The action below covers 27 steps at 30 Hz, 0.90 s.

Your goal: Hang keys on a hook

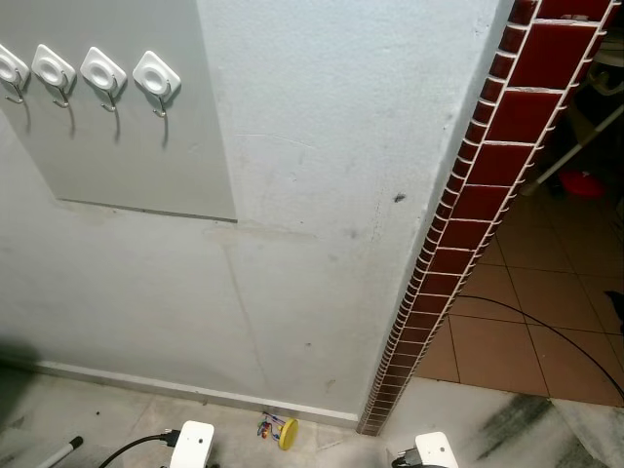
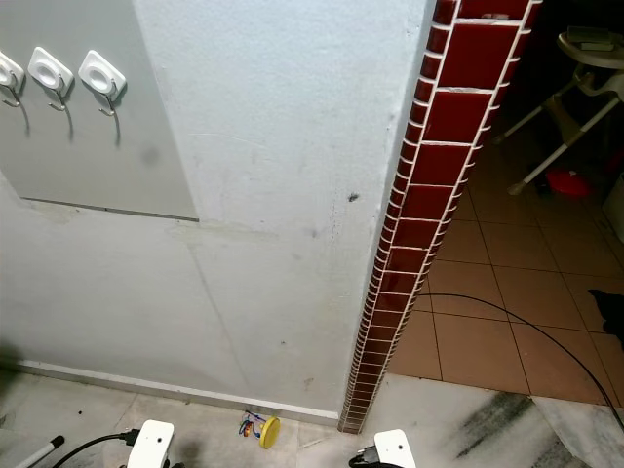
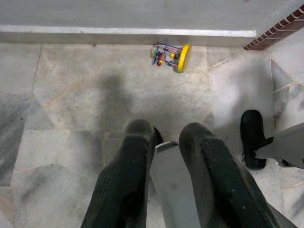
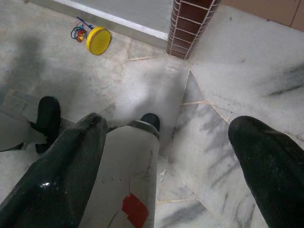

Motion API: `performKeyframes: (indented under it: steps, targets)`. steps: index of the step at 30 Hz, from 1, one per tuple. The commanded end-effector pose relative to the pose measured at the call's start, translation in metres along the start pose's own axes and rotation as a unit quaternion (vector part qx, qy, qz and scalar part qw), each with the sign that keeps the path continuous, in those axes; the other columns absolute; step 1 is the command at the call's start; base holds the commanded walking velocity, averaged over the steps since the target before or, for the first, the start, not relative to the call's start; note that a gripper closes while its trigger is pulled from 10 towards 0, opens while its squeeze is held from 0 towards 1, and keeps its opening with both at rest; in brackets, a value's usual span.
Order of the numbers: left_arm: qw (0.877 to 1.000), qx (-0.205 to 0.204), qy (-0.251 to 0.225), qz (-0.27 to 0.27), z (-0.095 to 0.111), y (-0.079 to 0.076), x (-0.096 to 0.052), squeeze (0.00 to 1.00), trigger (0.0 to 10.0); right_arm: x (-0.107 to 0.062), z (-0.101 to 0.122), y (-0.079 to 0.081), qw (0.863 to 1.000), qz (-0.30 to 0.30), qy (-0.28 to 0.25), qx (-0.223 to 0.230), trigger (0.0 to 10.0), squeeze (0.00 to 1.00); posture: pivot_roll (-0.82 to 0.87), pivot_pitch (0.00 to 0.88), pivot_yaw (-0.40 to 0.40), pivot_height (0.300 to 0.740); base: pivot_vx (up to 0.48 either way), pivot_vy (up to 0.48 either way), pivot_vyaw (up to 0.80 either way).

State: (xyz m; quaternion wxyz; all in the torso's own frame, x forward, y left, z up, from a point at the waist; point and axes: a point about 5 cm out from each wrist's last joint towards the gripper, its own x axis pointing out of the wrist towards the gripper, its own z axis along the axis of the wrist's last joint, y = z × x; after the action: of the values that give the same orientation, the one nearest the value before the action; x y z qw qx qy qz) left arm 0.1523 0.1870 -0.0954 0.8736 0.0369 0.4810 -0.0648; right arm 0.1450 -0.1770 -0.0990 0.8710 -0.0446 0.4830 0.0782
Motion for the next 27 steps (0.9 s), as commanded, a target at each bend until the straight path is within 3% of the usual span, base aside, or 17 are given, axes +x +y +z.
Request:
performKeyframes:
  steps: [1,7,27]
  targets:
    - [1.0,0.005,-0.003,0.0,0.001,0.0009,-0.0001,0.0,10.0,-0.0001,-0.0013,0.0015,1.0,0.007,0.004,-0.007,10.0,0.0,-0.06,0.0,0.011,0.74,0.0,0.0,0.0]
    - [1.0,0.002,-0.004,-0.001,0.0008,-0.0001,0.0,0.0,10.0,-0.0001,-0.0019,0.0028,1.0,0.014,0.006,-0.026,10.0,0.0,-0.05,0.0,0.01,0.74,0.0,0.0,0.0]
    - [1.0,-0.002,-0.006,0.001,0.001,-0.0008,0.0001,0.0,10.0,-0.0001,-0.0004,0.0024,0.999,0.017,0.002,-0.03,10.0,0.0,-0.04,0.0,0.001,0.74,0.0,0.0,0.8]
